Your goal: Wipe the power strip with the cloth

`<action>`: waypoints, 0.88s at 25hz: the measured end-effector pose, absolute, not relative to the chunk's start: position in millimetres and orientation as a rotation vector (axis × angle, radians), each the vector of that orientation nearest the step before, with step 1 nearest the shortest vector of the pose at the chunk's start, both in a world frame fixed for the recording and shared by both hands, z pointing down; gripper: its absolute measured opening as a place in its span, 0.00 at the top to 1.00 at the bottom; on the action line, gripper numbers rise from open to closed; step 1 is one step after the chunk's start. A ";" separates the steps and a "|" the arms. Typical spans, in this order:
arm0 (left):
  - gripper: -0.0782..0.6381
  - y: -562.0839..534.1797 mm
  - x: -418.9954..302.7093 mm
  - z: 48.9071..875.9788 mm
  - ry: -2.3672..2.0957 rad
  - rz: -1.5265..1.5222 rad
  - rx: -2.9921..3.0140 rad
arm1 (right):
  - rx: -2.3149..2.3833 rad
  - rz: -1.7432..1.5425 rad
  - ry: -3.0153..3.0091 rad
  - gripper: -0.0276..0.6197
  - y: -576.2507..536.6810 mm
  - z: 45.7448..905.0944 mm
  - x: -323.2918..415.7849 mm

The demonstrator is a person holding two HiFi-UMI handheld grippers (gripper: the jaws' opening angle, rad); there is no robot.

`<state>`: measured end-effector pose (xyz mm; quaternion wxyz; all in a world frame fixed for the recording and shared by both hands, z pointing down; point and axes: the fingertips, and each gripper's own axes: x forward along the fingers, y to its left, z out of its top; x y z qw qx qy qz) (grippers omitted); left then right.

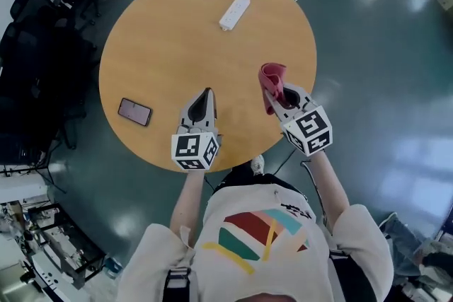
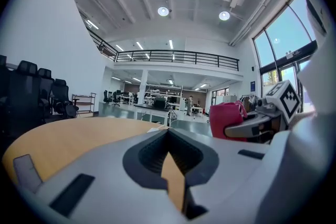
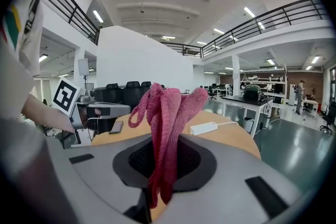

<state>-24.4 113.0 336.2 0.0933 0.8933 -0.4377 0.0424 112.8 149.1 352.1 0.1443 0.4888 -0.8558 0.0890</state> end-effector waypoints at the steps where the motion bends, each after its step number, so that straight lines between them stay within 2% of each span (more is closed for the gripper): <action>1: 0.83 98.3 -23.3 339.0 -1.297 0.132 2.654 | 1.385 0.257 -2.474 0.90 130.9 351.3 108.5; 9: 0.83 -10.1 -6.7 354.2 -1.262 0.183 2.671 | 1.057 0.318 -2.456 0.90 -12.6 347.8 80.2; 16: 0.83 -67.5 10.9 427.5 -1.285 0.417 2.585 | 0.782 0.516 -2.359 0.90 -148.2 402.7 69.9; 22: 0.83 -87.2 10.4 465.5 -1.298 0.477 2.525 | 0.626 0.422 -2.185 0.90 -208.6 454.7 39.3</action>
